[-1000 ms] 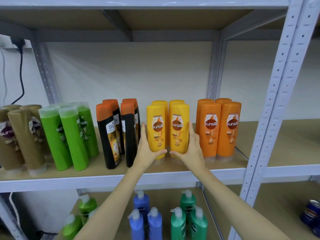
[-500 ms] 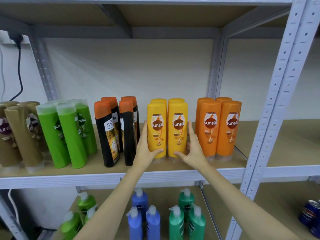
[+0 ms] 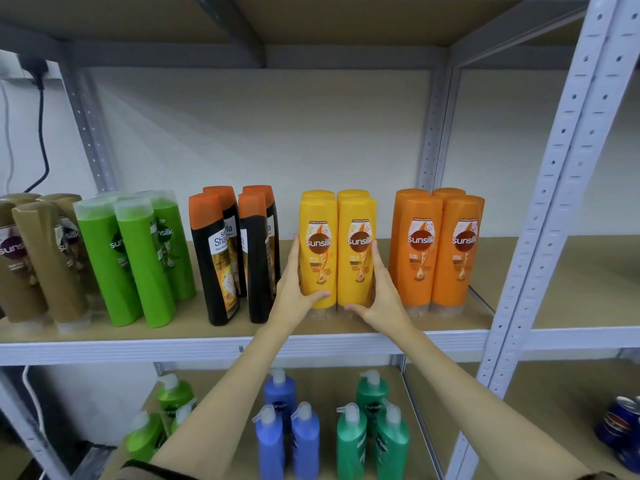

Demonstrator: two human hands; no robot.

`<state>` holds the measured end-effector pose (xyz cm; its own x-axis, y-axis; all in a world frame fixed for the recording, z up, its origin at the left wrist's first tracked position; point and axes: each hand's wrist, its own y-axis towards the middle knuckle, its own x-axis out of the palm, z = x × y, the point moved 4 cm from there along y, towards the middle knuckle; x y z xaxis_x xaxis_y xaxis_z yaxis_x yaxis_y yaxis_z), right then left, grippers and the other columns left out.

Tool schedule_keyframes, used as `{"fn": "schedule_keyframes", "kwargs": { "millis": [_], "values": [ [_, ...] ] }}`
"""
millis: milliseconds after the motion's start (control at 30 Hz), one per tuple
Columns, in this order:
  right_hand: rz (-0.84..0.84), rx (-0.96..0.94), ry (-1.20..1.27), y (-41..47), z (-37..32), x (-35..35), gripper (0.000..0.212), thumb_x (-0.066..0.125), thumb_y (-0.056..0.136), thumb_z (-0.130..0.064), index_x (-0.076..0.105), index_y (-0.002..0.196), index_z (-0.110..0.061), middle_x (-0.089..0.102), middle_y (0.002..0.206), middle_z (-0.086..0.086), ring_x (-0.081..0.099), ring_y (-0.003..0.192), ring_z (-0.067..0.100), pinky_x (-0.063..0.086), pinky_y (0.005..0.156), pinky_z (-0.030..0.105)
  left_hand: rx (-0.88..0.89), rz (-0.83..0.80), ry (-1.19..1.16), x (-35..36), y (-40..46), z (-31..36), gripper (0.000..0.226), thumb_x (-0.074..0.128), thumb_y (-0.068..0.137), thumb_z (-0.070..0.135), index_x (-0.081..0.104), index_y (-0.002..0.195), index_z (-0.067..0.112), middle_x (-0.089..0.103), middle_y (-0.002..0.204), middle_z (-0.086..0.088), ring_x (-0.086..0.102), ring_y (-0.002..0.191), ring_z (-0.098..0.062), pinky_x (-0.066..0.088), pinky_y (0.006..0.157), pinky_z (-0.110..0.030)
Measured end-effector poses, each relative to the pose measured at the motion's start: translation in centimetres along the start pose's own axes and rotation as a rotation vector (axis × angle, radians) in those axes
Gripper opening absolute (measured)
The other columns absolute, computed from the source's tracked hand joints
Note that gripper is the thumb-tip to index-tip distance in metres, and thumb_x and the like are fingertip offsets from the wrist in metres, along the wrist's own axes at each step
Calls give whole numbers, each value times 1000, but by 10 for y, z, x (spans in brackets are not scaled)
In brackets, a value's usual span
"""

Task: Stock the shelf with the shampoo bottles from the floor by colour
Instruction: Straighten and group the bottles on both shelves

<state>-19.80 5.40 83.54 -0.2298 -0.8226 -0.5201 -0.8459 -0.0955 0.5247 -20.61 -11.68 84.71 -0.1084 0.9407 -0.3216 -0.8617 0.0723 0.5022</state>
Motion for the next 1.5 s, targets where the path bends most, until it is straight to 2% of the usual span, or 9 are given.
{"fn": "schedule_keyframes", "kwargs": {
  "millis": [200,600,767,833,933,1067,1167,1300,1500],
  "values": [
    [20,2,17,-2,-1,3,114,77,73,-14,-12,134,-51,35,136,4,37,124,12,30,101,26,0,-22,-7,0,1,0,98,74,75,13,4,135,47,31,147,0,35,133,-16,40,105,-48],
    [55,14,35,-9,-7,13,107,71,79,-10,-13,134,-49,26,142,3,32,131,16,33,106,36,2,-48,-16,-1,0,-6,97,72,76,15,3,139,41,32,146,2,36,131,-14,41,103,-50],
    [204,-12,-10,-13,-8,13,99,71,78,-15,-1,144,-36,28,142,5,29,130,13,29,106,29,34,-25,37,-7,-8,-7,99,72,77,18,-1,136,48,29,148,1,32,135,-13,36,108,-46],
    [358,-41,-26,-16,-18,11,86,67,81,-14,12,146,-26,34,140,8,30,128,9,29,107,27,73,29,110,-19,-17,-5,89,69,80,17,6,137,44,33,145,-2,35,132,-11,35,108,-38],
    [573,-202,-104,-22,-45,16,58,57,83,-15,34,137,-14,47,129,13,40,121,13,31,104,18,280,167,213,-50,-35,5,60,62,85,14,32,136,25,49,127,-7,48,114,-5,42,98,-19],
    [522,-341,-95,-19,-85,56,46,50,87,-18,39,131,-17,51,119,6,55,103,23,48,90,36,430,404,302,-106,-46,7,38,59,85,10,50,122,8,53,114,-11,50,108,-10,43,95,-22],
    [391,-338,-82,-9,-110,89,53,54,88,-16,35,137,-22,49,122,0,52,107,15,50,89,34,364,500,346,-137,-44,-6,47,64,83,12,46,126,9,46,123,-12,41,118,-17,31,105,-21],
    [320,-207,-115,6,-126,118,75,61,86,-25,16,146,-30,44,125,5,49,108,14,48,87,24,199,394,365,-148,-32,-25,78,73,76,20,28,140,11,36,135,-14,34,126,-24,27,105,-25],
    [254,-97,-286,18,-128,142,102,66,82,-33,-19,135,-53,38,134,11,49,116,25,52,85,42,131,229,281,-154,-26,-41,98,74,74,14,8,147,22,39,131,-12,42,124,-23,37,99,-31]
  ]
}}
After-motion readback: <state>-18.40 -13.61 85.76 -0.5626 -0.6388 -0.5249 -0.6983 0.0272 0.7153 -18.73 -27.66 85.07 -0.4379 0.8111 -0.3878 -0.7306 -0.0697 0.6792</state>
